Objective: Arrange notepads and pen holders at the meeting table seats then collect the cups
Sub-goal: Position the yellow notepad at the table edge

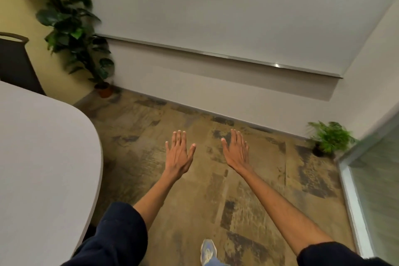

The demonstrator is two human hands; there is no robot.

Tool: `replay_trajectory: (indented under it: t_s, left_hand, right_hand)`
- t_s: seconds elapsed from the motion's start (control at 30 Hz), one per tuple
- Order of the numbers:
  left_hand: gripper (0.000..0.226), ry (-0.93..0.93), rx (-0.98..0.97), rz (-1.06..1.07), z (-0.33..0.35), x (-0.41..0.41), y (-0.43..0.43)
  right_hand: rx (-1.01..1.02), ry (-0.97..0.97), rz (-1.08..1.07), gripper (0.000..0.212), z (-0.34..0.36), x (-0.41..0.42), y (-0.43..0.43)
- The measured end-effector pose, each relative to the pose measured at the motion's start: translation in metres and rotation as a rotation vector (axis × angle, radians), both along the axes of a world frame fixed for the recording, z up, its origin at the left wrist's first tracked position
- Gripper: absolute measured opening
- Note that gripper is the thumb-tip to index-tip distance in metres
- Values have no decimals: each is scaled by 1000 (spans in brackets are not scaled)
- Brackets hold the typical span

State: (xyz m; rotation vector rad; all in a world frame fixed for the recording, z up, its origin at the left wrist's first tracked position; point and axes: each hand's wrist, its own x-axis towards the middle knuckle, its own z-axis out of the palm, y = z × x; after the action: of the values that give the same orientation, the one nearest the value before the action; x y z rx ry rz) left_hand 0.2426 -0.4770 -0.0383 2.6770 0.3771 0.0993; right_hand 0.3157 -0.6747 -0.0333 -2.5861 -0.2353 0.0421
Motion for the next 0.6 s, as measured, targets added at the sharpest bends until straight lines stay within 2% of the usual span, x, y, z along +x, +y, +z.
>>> replay_trajectory:
  t_s: [0.13, 0.33, 0.6]
  left_hand:
    - [69, -59, 4, 99, 15, 61, 38]
    - [68, -30, 11, 252, 19, 122, 103]
    - [70, -24, -24, 378, -4, 218, 185]
  right_hand:
    - [24, -46, 92, 61, 12, 83, 46]
    - [65, -55, 217, 63, 19, 166, 116]
    - [22, -46, 369, 64, 5, 281, 214]
